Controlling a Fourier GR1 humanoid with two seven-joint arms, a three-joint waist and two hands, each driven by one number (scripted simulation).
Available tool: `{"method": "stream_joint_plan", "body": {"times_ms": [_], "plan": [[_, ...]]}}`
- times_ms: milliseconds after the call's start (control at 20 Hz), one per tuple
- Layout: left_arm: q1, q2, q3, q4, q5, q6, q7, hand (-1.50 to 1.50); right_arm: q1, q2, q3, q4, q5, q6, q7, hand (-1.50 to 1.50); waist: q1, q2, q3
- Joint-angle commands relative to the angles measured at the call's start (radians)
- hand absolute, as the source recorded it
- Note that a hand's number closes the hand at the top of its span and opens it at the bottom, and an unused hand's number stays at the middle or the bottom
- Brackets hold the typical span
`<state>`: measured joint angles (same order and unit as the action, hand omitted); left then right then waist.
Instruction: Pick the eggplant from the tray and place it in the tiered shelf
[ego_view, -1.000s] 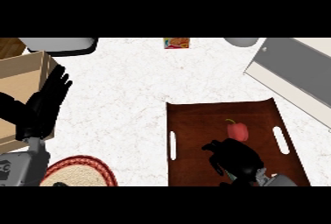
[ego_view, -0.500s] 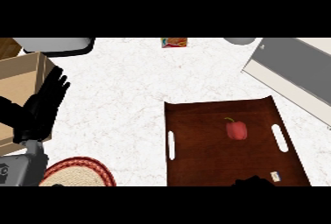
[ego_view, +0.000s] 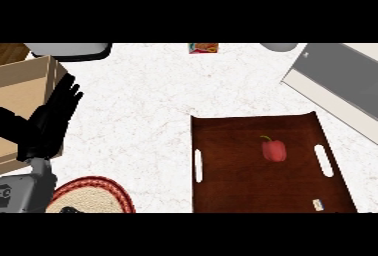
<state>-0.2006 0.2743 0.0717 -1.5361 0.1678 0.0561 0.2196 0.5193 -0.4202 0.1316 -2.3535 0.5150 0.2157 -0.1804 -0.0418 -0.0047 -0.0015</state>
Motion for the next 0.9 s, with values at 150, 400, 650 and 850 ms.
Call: {"method": "stream_joint_plan", "body": {"times_ms": [150,400,650,850], "plan": [[0.001,-0.025,-0.032,-0.023,-0.017,0.009,0.018,0.0,-0.068,0.002,-0.284,-0.233,-0.285,0.068,0.241,1.5,0.025,0.003,-0.001],[-0.027,-0.015,-0.024,0.021,-0.02,-0.016,-0.009,0.0,-0.29,-0.125,-0.562,-0.091,-0.536,0.122,0.393,1.5,0.033,0.005,-0.001],[-0.05,-0.001,-0.005,-0.006,0.003,-0.025,0.041,0.0,-0.437,-0.309,-0.775,0.141,-0.696,0.174,0.487,1.5,0.039,0.003,0.001],[-0.052,-0.017,-0.004,0.041,-0.011,-0.028,0.012,0.0,-0.542,-0.384,-0.787,0.392,-0.71,0.231,0.437,1.5,0.044,0.006,0.001]]}}
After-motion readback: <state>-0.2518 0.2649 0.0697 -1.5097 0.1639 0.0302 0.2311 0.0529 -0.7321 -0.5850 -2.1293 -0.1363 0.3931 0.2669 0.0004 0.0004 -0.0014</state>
